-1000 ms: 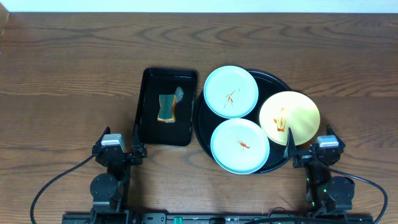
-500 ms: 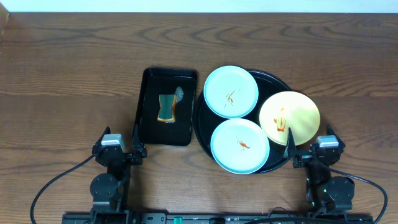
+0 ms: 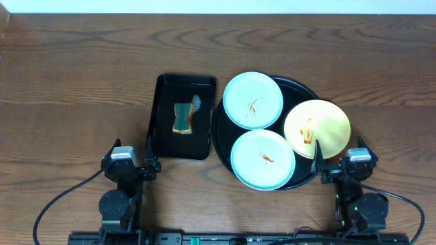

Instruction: Clean dirty plates on tray and stack at the side

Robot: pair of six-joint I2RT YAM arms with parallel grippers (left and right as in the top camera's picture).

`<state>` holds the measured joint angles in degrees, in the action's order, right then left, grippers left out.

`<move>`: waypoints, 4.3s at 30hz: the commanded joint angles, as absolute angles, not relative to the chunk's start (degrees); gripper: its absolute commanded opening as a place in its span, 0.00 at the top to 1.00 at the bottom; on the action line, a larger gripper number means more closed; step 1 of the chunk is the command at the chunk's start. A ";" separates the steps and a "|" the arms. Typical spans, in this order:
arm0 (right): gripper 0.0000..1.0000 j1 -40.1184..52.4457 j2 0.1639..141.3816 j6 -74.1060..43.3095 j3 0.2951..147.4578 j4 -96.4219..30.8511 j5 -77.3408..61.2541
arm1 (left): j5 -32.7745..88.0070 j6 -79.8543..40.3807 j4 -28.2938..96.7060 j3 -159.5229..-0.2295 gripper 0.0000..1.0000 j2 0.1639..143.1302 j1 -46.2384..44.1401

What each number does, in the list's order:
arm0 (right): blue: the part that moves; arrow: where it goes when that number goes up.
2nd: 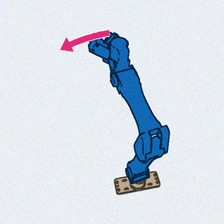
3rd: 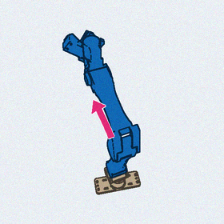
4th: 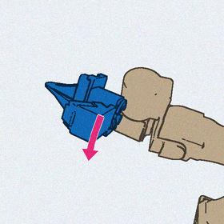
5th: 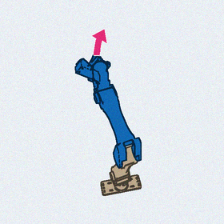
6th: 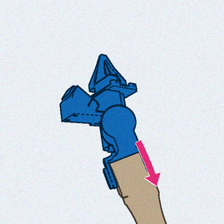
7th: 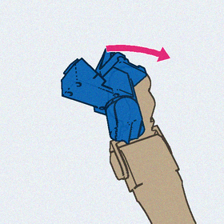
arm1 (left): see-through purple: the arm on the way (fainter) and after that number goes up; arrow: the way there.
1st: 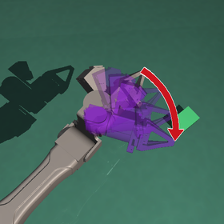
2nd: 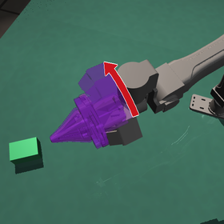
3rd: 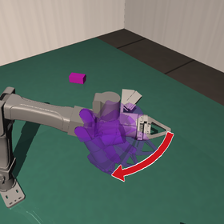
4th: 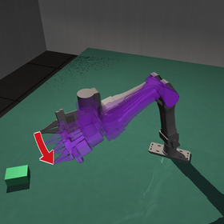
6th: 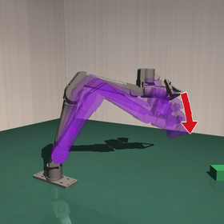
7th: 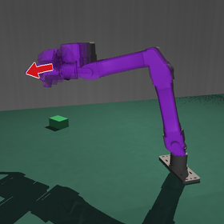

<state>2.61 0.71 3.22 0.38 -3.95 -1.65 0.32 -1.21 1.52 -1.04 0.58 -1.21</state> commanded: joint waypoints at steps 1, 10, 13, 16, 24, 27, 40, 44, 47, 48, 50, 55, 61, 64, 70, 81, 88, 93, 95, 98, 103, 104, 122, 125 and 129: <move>0.01 3.09 0.38 3.73 0.32 -4.14 -1.93 | -0.23 -0.27 4.14 -0.23 0.20 0.32 -0.93; 0.01 3.09 0.38 3.73 0.32 -4.14 -1.93 | -0.62 -0.71 4.25 -0.60 0.20 0.45 -0.93; 0.01 3.09 0.38 3.73 0.32 -4.14 -1.93 | -0.62 -0.71 4.25 -1.54 0.20 0.99 -0.93; 0.01 3.09 0.38 3.73 0.32 -4.14 -1.93 | -0.62 -0.93 4.25 -2.63 0.20 2.09 -0.93; 0.01 3.09 0.38 3.73 0.32 -4.14 -1.93 | -0.62 -1.78 4.27 -5.78 0.20 8.67 -0.93; 0.01 3.09 0.38 3.73 0.32 -4.14 -1.93 | -0.64 -1.78 4.25 -8.32 0.20 12.71 -0.93; 0.01 3.09 0.38 3.73 0.32 -4.14 -1.93 | -0.38 -5.89 17.32 -28.77 0.20 33.87 -0.93; 0.01 3.09 0.38 3.73 0.32 -4.14 -1.93 | -0.32 -5.89 23.97 -35.33 0.20 38.63 -0.95; 0.01 3.09 0.38 3.73 0.32 -4.16 -1.93 | -0.32 -5.91 29.02 -39.53 0.20 41.56 -0.95; 0.01 3.09 0.38 3.73 0.32 -4.14 -1.93 | -0.14 -5.91 30.55 -40.84 0.20 42.52 -0.95; 0.01 3.09 0.38 3.73 0.32 -4.14 -1.93 | 0.49 -6.09 33.63 -43.66 0.20 44.66 -0.95; 0.01 3.09 0.38 3.73 0.32 -4.14 -1.93 | 1.76 -6.07 39.51 -50.06 0.20 49.54 -0.93; 0.01 3.09 0.38 3.73 0.32 -4.14 -1.93 | 7.64 -6.04 42.85 -56.73 0.20 55.37 -0.93; 0.01 3.09 0.38 3.73 0.32 -4.14 -1.93 | 9.32 -6.09 42.85 -57.58 0.20 57.14 -0.93; 0.01 3.09 0.38 3.73 0.32 -4.14 -1.93 | 9.45 -6.09 44.64 -57.56 0.20 57.87 -0.93; 0.01 3.09 0.38 3.73 0.32 -4.14 -1.93 | 9.52 -6.11 51.11 -57.56 0.20 57.89 -0.93; 0.01 3.09 0.38 3.73 0.32 -4.16 -1.93 | 11.60 -7.25 58.33 -57.56 0.20 57.93 -0.93; 0.01 3.09 0.38 3.73 0.32 -4.14 -1.93 | 11.53 -10.41 59.09 -57.56 0.20 57.93 -0.93; 0.01 3.09 0.38 3.73 0.32 -4.14 -1.93 | 11.35 -10.44 57.45 -57.56 0.20 57.93 -0.93; 0.01 3.09 0.38 3.73 0.32 -4.14 -1.93 | 11.35 -11.70 53.95 -57.58 0.20 58.08 -0.93; 0.01 3.09 0.38 3.73 0.32 -4.14 -1.93 | 11.31 -12.14 52.21 -59.90 0.20 61.82 -0.95; 0.01 3.09 0.38 3.73 0.32 -4.16 -1.93 | 11.29 -12.08 52.38 -60.90 0.20 63.40 -0.95; 0.01 3.09 0.38 3.73 0.32 -4.14 -1.93 | 10.94 -0.01 34.94 -65.17 0.26 93.73 -8.75; 0.01 3.09 0.38 3.73 0.32 -4.14 -1.93 | 10.92 -0.19 32.29 -65.17 0.26 96.79 -10.46; 0.01 3.09 0.38 3.73 0.32 -4.14 -1.93 | 9.65 -2.42 30.74 -65.14 0.26 100.33 -10.85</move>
<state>2.61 0.71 3.22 0.38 -3.95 -1.67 10.63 -1.52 31.22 -64.12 98.48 -10.98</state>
